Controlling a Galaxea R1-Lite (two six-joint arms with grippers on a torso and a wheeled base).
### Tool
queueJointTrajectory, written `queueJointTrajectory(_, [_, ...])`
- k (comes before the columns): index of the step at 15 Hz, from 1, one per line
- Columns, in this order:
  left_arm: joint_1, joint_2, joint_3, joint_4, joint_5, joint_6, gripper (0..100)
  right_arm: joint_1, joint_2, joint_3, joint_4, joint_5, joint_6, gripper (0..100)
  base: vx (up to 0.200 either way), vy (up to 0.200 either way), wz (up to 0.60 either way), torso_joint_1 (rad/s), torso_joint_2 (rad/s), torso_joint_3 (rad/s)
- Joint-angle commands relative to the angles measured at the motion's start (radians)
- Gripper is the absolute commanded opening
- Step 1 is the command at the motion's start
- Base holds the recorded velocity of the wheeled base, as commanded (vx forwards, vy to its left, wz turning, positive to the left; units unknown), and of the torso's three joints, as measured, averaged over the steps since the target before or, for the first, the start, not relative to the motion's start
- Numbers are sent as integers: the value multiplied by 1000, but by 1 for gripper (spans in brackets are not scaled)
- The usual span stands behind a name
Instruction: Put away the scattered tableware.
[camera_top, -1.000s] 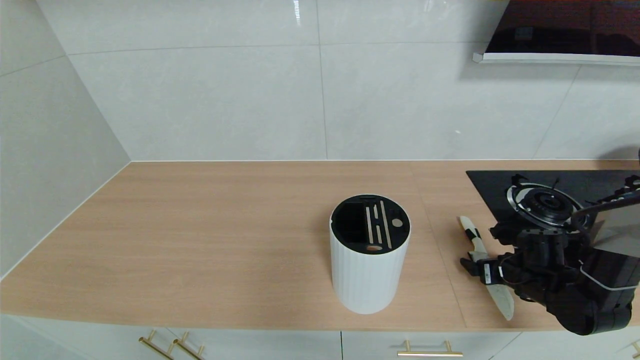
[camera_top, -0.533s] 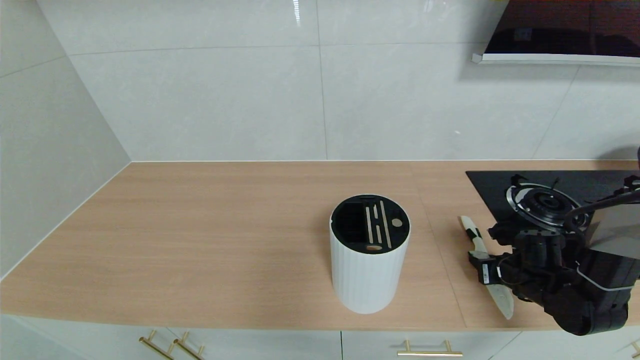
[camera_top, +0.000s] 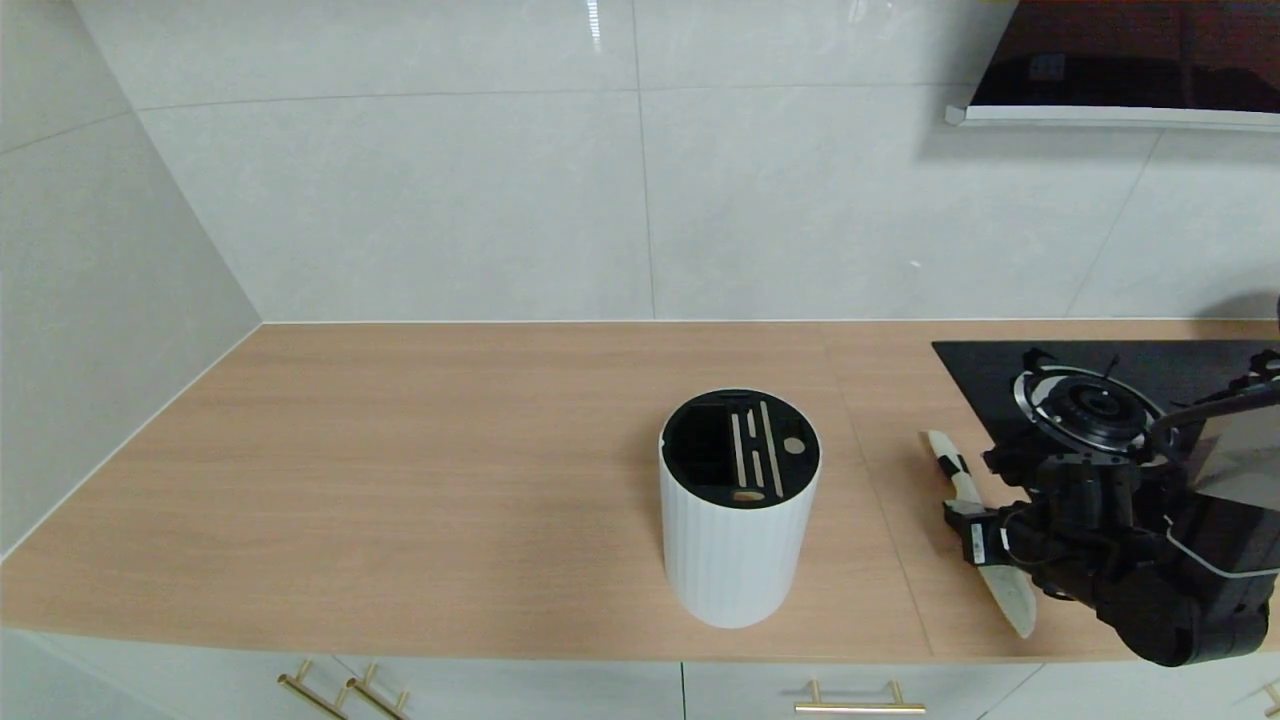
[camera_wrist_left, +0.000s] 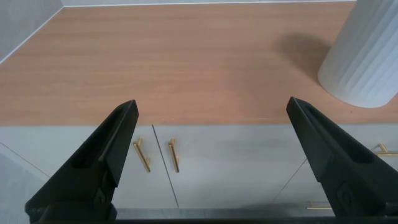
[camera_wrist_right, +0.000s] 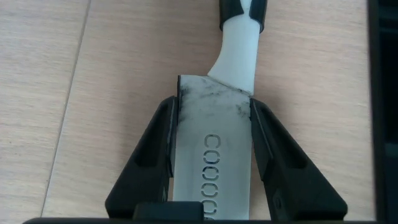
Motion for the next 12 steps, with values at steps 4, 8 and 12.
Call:
queueJointTrajectory(4, [1,2,0,0,-1,4,100,-3,-275,23,135,0,1,0,0,0,0,0,0,0])
queueJointTrajectory(8, [1,2,-6,-9,-4,7,100,4,-454,52,172,17,-4,0,0,0,0,0,0,0])
queueJointTrajectory(12, [-2,40,-150,58,-86,10,100,68,-608,55,221,17,-4,0,0,0,0,0,0,0])
